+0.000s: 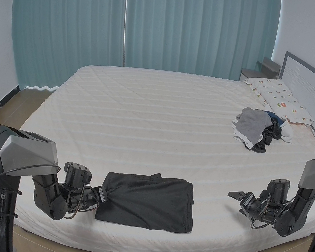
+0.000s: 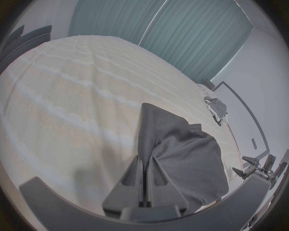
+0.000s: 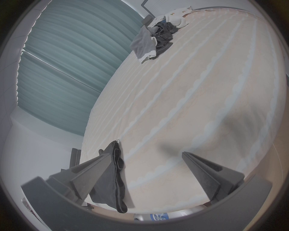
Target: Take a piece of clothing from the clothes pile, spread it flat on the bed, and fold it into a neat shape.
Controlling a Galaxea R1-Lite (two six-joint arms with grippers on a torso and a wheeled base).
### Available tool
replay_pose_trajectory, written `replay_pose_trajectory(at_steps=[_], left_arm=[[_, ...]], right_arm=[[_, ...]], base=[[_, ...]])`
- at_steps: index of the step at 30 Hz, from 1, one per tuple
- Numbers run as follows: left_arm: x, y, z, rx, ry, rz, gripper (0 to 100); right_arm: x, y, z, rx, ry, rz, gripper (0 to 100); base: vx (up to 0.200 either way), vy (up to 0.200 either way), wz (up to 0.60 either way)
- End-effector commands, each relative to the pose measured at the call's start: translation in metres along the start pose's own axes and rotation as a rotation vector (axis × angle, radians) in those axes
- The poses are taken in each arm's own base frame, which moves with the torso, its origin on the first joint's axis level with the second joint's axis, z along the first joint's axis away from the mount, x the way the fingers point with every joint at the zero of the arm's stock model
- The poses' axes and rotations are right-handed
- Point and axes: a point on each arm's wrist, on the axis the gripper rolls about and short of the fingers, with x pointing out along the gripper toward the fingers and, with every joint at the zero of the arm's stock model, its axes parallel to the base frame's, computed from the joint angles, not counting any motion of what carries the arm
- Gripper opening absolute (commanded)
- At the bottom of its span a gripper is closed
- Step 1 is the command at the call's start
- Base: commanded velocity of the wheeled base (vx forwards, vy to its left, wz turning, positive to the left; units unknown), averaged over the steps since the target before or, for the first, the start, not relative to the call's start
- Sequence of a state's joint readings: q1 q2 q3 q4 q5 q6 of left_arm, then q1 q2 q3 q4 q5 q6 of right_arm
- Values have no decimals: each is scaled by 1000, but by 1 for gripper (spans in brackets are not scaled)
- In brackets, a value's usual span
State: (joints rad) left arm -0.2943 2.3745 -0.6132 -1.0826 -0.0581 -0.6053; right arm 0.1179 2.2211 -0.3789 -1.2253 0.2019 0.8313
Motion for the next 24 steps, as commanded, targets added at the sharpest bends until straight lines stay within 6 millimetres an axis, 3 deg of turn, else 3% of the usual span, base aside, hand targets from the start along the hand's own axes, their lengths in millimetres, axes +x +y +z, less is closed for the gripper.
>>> replay_pose_trajectory(at_steps=[1, 6, 7, 14, 20, 24], left_arm=[[-1, -2, -3, 5, 10, -2, 0], [-6, 0, -12, 25, 37, 6, 0], [-7, 1, -13, 35, 44, 7, 100], [-8, -3, -12, 39, 35, -3, 100], [-18, -3, 10, 15, -37, -13, 100], [-37, -5, 33, -8, -118, -33, 100]], right_arm=[[0, 0, 0, 0, 2, -1, 100], [0, 0, 0, 0, 2, -1, 100], [0, 0, 0, 0, 2, -1, 100], [-1, 0, 0, -1, -1, 0, 100], [-5, 6, 8, -7, -43, 19, 100], [-15, 15, 17, -16, -81, 53, 100]], base=[[0, 0, 0], [0, 0, 0], [0, 0, 0], [0, 0, 0], [0, 0, 0], [0, 0, 0]])
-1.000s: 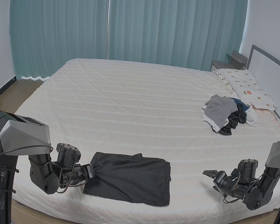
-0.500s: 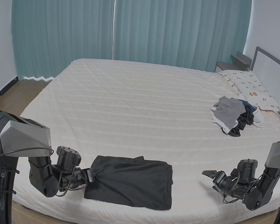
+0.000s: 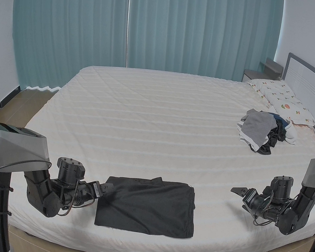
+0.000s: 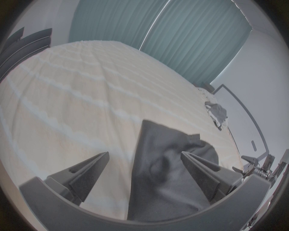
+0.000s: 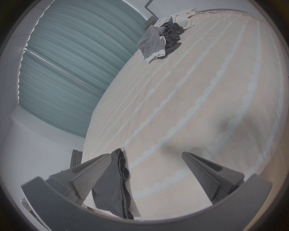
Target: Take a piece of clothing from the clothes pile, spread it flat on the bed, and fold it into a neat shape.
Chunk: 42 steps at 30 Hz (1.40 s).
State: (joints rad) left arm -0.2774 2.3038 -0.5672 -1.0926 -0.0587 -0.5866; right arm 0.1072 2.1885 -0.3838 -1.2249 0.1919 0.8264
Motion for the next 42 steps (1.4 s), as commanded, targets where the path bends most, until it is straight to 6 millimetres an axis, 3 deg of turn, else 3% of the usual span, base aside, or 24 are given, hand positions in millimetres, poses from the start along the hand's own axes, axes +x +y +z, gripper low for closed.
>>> replay_pose_trajectory(at_steps=[1, 5, 13, 15, 17, 20, 24, 31, 34, 42], left_arm=[[-26, -3, 31, -25, -110, -26, 100], [-45, -1, 38, -41, -144, -20, 100], [-132, 3, 62, -65, -332, -39, 100], [-142, 1, 64, -62, -355, -49, 100], [-173, -4, 65, -33, -429, -76, 100], [-195, -7, 61, 14, -481, -93, 100], [-226, -8, 52, 74, -567, -65, 100], [-279, -7, 26, 172, -678, -52, 100], [-300, -4, 12, 239, -705, -26, 100], [-351, 7, -32, 372, -801, 29, 100]], right_arm=[[-14, 15, 12, -14, -57, 49, 100], [-29, 26, 21, -27, -110, 80, 100], [-110, 52, 33, -95, -218, 122, 100], [-119, 54, 32, -107, -223, 125, 100], [-151, 62, 29, -145, -246, 141, 100], [-176, 66, 26, -187, -271, 157, 100], [-221, 67, 12, -308, -327, 178, 100], [-288, 44, -32, -572, -410, 176, 100], [-307, 33, -48, -640, -443, 180, 100], [-333, 8, -81, -746, -502, 186, 100]], base=[[0, 0, 0], [0, 0, 0], [0, 0, 0], [0, 0, 0], [0, 0, 0], [0, 0, 0], [0, 0, 0], [0, 0, 0], [0, 0, 0], [0, 0, 0]])
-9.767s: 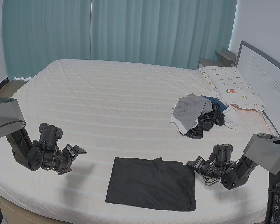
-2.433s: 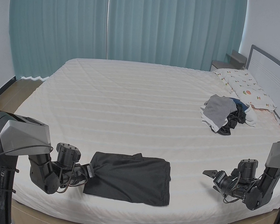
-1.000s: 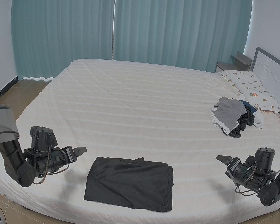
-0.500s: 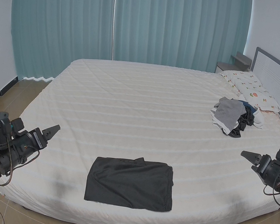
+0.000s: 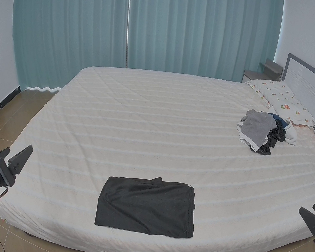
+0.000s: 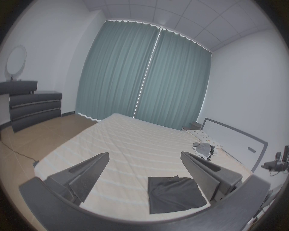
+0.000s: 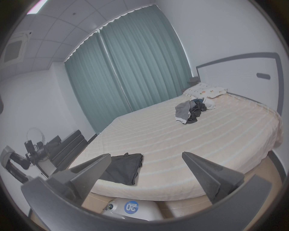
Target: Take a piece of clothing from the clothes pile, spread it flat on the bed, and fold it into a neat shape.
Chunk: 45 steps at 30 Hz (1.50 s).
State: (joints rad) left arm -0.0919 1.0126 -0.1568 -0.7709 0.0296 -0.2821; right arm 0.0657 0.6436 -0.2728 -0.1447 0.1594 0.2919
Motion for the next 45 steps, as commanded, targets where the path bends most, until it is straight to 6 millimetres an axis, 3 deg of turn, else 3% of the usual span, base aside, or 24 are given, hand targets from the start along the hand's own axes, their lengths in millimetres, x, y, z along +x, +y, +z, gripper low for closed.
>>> replay_pose_trajectory(at_steps=[1, 7, 14, 24, 26, 31, 36, 42, 45], left_arm=[[-84, 5, -6, 140, -182, 5, 100], [-124, 12, -24, 228, -184, 49, 100], [-141, 19, -39, 334, -212, 200, 100], [-143, 17, -43, 348, -230, 306, 100], [-144, 21, -60, 375, -240, 188, 100], [-131, 28, -85, 409, -184, 143, 100], [-130, 26, -93, 368, -105, -42, 100], [-129, 27, -97, 295, -59, -49, 100], [-129, 27, -96, 290, -61, -48, 100]], right_arm=[[-62, 0, -35, -175, -164, 40, 100], [-78, -2, -50, -308, -267, 37, 100], [-81, -3, -63, -396, -331, -28, 100], [-68, -11, -76, -423, -310, -106, 100], [-54, -20, -90, -420, -361, -189, 100], [-53, -21, -92, -417, -337, -200, 100], [-52, -21, -94, -467, -312, -154, 100], [-52, -20, -96, -421, -287, -109, 100], [-51, -22, -100, -346, -191, -146, 100]], base=[[0, 0, 0], [0, 0, 0], [0, 0, 0], [0, 0, 0], [0, 0, 0], [0, 0, 0], [0, 0, 0], [0, 0, 0], [0, 0, 0]])
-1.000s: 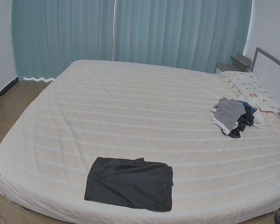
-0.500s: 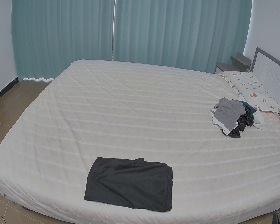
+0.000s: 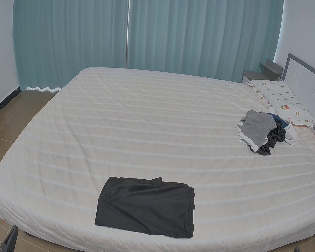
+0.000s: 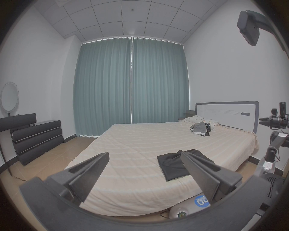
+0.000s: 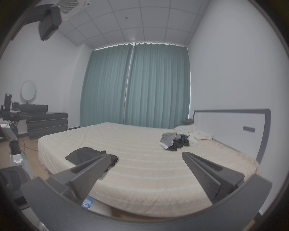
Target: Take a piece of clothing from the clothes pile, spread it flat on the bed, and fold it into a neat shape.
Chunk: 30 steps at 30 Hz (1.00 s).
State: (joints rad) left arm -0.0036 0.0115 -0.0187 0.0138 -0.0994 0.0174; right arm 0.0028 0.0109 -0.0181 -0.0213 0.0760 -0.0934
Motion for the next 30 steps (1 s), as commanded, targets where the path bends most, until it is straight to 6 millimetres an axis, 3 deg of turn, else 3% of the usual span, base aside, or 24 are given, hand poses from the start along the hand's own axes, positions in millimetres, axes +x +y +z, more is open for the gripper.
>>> replay_pose_trajectory(at_steps=[1, 7, 30], left_arm=[[1, 0, -5, -9, 12, 6, 100], [0, 3, -5, -45, 10, 123, 100], [3, 2, -3, -49, 37, 77, 100]], right_arm=[[-1, 0, -7, 62, 83, -17, 100], [-1, 0, -8, 70, 66, -33, 100], [-1, 0, -8, 72, 63, -32, 100]], base=[[0, 0, 0], [0, 0, 0], [0, 0, 0]])
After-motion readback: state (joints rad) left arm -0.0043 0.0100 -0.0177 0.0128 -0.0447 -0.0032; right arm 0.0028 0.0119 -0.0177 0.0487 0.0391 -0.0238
